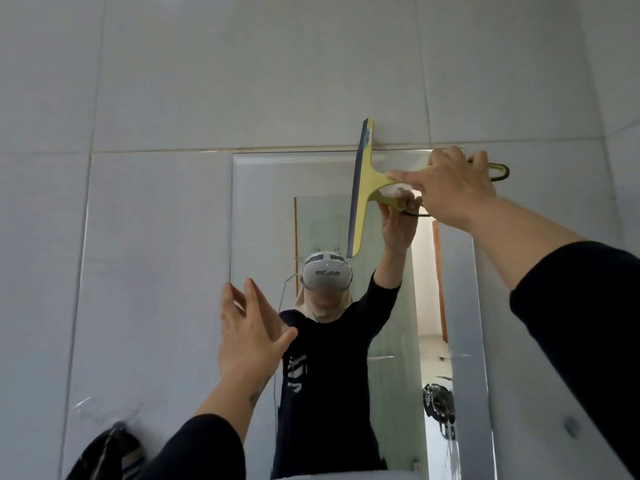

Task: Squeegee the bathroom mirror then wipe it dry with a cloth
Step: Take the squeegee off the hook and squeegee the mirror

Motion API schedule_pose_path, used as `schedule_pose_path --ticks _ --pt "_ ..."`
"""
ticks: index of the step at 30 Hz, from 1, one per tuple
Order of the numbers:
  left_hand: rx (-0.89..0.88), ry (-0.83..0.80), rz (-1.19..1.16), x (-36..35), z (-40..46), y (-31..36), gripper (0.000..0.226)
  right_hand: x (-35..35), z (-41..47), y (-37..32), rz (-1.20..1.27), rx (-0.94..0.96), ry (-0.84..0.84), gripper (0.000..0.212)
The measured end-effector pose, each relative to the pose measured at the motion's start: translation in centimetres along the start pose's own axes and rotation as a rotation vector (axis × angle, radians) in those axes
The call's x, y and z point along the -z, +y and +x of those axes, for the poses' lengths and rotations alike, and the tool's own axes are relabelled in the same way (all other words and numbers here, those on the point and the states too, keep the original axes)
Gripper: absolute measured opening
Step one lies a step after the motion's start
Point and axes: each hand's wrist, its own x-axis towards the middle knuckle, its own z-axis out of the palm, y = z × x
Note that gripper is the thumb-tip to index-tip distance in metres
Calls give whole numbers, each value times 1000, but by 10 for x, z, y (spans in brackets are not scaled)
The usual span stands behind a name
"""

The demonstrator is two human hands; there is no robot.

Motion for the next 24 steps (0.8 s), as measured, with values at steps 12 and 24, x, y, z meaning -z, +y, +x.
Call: schedule_pose_path --ticks 12,24 --pt "-4 19 3 -3 0 -1 116 3 -15 51 -78 -75 -50 57" --pt "3 10 18 -5 2 -3 116 0 -36 68 -42 -235 -163 56"
